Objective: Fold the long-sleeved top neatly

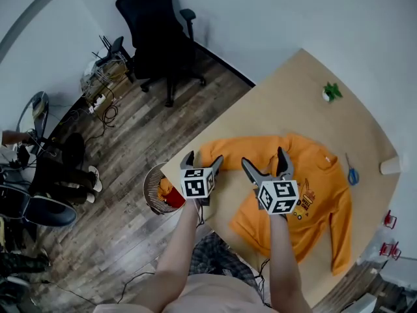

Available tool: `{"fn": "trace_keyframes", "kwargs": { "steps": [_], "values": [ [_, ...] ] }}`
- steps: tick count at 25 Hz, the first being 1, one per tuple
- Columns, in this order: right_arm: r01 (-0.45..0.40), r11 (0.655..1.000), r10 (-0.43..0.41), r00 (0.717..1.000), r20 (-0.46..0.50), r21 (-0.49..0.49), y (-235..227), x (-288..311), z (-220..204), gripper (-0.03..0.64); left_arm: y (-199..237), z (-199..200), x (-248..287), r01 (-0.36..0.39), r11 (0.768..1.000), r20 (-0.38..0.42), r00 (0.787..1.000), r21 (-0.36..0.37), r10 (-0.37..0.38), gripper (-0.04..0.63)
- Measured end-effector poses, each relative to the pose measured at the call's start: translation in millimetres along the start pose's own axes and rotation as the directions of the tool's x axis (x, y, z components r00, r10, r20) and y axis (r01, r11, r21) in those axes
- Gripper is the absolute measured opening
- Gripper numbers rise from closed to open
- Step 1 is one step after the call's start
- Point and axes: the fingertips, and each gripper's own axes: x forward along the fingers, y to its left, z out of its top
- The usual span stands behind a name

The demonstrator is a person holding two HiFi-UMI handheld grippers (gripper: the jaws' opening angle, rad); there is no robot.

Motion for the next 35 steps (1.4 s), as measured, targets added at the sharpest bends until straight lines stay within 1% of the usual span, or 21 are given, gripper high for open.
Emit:
{"fn": "trace_keyframes", "kwargs": {
  "steps": [7, 9, 12, 14, 17, 18, 20, 22, 24, 26, 27, 28, 31, 35],
  "values": [
    [-0.008, 1.0, 0.009, 1.0, -0.028, 0.027, 0.4, 3.1, -14.7, 0.528, 12.2, -18.7, 8.9, -0.08, 0.996, -0.094, 0.993, -0.034, 0.077, 0.377],
    [-0.006, 1.0, 0.007, 0.999, -0.034, 0.025, 0.4, 1.6, -16.9, 0.526, 14.9, -23.3, 10.3, -0.094, 0.995, -0.12, 0.989, -0.044, 0.088, 0.337],
    [0.002, 1.0, -0.001, 0.999, -0.04, 0.026, -0.6, -1.1, -20.4, 0.523, 14.9, -32.3, 12.7, -0.1, 0.994, -0.158, 0.983, -0.043, 0.093, 0.305],
    [0.009, 1.0, -0.008, 0.999, -0.042, 0.028, -2.4, -3.4, -21.7, 0.522, 13.7, -35.5, 14.0, -0.106, 0.994, -0.174, 0.98, -0.034, 0.099, 0.293],
    [0.023, 0.999, -0.021, 0.999, -0.042, 0.031, -6.1, -7.2, -22.3, 0.518, 13.2, -37.2, 16.8, -0.113, 0.993, -0.198, 0.975, -0.031, 0.104, 0.293],
    [0.027, 0.999, -0.025, 0.999, -0.043, 0.034, -7.2, -8.4, -23.1, 0.518, 12.2, -37.5, 17.3, -0.111, 0.993, -0.205, 0.973, -0.031, 0.102, 0.28],
    [0.034, 0.999, -0.032, 0.998, -0.047, 0.041, -8.2, -10.6, -25.6, 0.517, 8.1, -37.6, 17.2, -0.103, 0.995, -0.216, 0.971, -0.014, 0.098, 0.223],
    [0.039, 0.998, -0.037, 0.998, -0.053, 0.044, -8.4, -11.9, -28.3, 0.515, 4.3, -39.6, 17.1, -0.101, 0.995, -0.231, 0.968, 0.012, 0.101, 0.184],
    [0.045, 0.998, -0.042, 0.997, -0.058, 0.048, -10.1, -13.0, -30.5, 0.515, 0.8, -43.4, 18.1, -0.09, 0.996, -0.249, 0.964, 0.013, 0.09, 0.13],
    [0.052, 0.997, -0.049, 0.997, -0.059, 0.058, -12.9, -15.2, -31.8, 0.515, -1.1, -40.5, 16.6, -0.079, 0.997, -0.238, 0.968, 0.008, 0.079, 0.093],
    [0.057, 0.996, -0.053, 0.997, -0.058, 0.064, -14.0, -16.6, -31.9, 0.515, -0.9, -35.7, 14.1, -0.078, 0.997, -0.222, 0.972, 0.008, 0.078, 0.069],
    [0.062, 0.996, -0.058, 0.997, -0.056, 0.069, -14.7, -17.8, -31.6, 0.515, 0.2, -29.3, 11.1, -0.077, 0.997, -0.202, 0.976, 0.007, 0.077, 0.06],
    [0.072, 0.995, -0.068, 0.996, -0.049, 0.075, -14.3, -20.5, -29.6, 0.515, 8.0, -11.3, 3.1, -0.078, 0.997, -0.15, 0.986, -0.003, 0.077, 0.052],
    [0.088, 0.993, -0.084, 0.995, -0.044, 0.08, -19.1, -26.8, -26.9, 0.515, 28.1, 9.6, -4.6, -0.108, 0.993, -0.099, 0.99, -0.042, 0.104, 0.048]
  ]
}}
